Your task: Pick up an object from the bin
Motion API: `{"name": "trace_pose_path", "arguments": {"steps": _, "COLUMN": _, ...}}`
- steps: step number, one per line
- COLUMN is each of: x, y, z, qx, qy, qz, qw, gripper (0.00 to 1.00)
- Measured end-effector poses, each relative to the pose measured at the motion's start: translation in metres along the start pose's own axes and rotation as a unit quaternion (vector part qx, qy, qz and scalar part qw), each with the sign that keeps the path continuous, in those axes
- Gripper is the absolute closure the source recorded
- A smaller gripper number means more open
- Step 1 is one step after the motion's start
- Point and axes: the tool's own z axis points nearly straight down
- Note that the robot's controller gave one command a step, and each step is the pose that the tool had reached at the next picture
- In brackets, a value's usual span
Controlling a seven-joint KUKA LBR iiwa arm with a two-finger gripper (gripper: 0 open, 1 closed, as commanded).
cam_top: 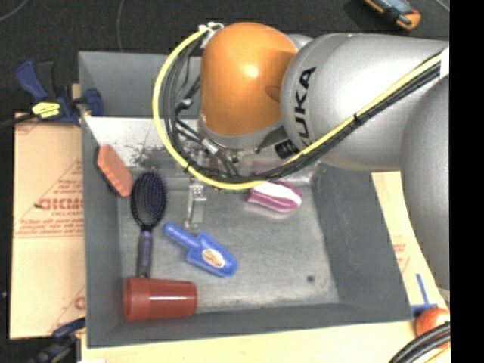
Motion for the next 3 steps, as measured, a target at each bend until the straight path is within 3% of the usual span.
{"name": "trace_pose_path", "arguments": {"steps": 1, "x": -0.002, "y": -0.001, "z": -0.005, "qx": -0.001, "qy": -0.0043, "qz": 0.002, "qw": 1.0000, "gripper": 0.00}}
{"name": "trace_pose_path", "arguments": {"steps": 2, "x": 0.012, "y": -0.054, "z": 0.122, "qx": 0.000, "qy": -0.0059, "qz": -0.053, "qw": 0.9986, "gripper": 0.00}}
{"name": "trace_pose_path", "arguments": {"steps": 3, "x": 0.061, "y": -0.063, "z": 0.087, "qx": -0.003, "qy": -0.0065, "qz": 0.168, "qw": 0.9858, "gripper": 0.00}}
